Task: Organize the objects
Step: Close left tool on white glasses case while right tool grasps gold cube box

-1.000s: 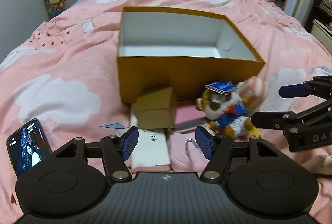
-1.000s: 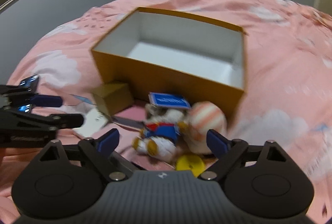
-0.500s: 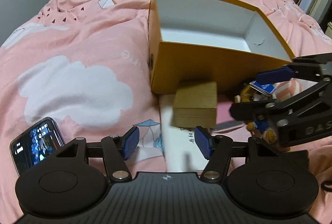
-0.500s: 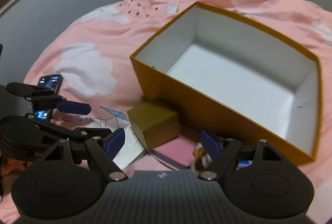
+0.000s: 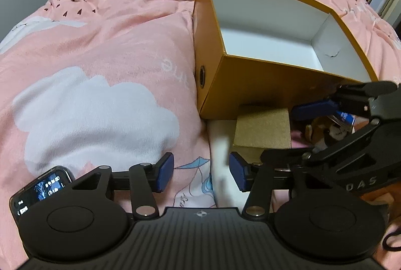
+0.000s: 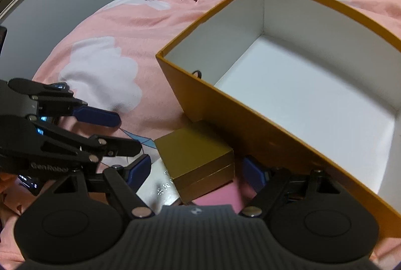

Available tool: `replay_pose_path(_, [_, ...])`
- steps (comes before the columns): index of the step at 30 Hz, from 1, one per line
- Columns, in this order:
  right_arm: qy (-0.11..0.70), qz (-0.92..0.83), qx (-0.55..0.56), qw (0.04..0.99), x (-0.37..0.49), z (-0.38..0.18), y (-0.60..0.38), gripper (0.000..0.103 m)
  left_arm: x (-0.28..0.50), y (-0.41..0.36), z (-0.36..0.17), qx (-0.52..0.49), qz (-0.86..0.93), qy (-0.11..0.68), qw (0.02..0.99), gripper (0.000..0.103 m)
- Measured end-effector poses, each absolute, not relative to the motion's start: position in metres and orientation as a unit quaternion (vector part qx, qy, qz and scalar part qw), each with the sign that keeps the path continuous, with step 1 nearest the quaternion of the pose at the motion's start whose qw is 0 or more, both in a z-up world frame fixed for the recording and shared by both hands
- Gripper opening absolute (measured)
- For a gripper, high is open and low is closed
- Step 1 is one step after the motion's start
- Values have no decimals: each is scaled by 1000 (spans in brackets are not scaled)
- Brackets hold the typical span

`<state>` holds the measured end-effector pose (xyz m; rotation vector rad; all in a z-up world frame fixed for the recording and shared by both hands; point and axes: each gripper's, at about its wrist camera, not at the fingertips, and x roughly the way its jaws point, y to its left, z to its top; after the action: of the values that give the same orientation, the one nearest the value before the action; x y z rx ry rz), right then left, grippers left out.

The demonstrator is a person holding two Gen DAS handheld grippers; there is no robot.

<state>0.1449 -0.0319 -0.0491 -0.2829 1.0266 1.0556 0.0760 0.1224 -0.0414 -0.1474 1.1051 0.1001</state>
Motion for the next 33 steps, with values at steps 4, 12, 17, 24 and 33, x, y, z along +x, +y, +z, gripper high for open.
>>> replay_pose_path(4, [479, 487, -112, 722, 151, -61, -29, 75, 81, 124, -44, -72, 46, 529, 844, 53])
replay_pose_path(12, [489, 487, -96, 717, 156, -63, -30, 71, 85, 123, -45, -73, 35, 543, 836, 56])
replay_pose_path(17, [477, 474, -108, 732, 150, -40, -48, 70, 85, 117, -47, -80, 3, 560, 825, 65])
replay_pose_path(24, [444, 449, -109, 767, 137, -8, -85, 71, 102, 106, -72, -122, -10, 602, 789, 68])
replay_pose_path(33, [446, 422, -77, 785, 139, -10, -111, 71, 120, 92, -94, -98, 22, 627, 772, 74])
